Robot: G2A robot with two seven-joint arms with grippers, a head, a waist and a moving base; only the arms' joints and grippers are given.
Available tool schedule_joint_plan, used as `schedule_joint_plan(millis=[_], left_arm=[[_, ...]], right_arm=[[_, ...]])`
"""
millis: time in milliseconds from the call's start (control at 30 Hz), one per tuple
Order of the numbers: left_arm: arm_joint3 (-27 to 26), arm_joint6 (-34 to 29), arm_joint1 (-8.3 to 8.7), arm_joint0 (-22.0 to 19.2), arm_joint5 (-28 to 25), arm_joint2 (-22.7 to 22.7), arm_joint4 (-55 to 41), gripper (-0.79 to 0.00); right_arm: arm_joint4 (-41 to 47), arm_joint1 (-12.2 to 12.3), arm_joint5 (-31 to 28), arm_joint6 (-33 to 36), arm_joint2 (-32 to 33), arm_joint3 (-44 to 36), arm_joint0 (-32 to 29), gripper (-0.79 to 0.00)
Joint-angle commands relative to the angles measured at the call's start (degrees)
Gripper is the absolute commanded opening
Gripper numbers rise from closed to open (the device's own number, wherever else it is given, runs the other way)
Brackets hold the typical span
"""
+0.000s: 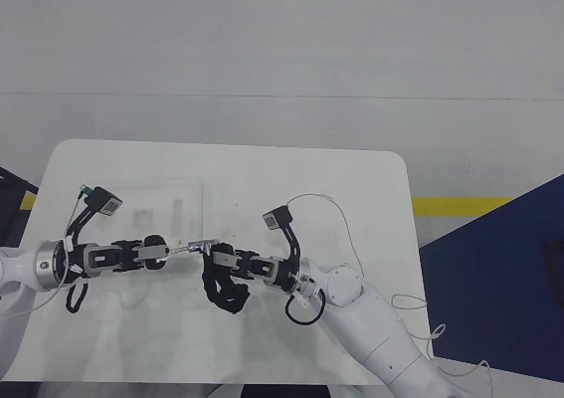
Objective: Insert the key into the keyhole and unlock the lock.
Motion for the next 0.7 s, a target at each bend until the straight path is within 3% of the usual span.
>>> schedule_joint_plan(millis=[0, 667], left_arm=[[-0.02, -0.03, 0.00, -0.03, 0.09, 0.12, 0.29, -0.785], [-1.24, -0.48, 0.12, -1.27, 1.25, 1.80, 4.18, -0.785]], right_arm=[[-0.03, 0.03, 0.05, 0.28, -0.02, 0.10, 0.13, -0.785], [-1.83, 0.61, -0.02, 1.40, 0.28, -0.36, 0.69, -0.785]])
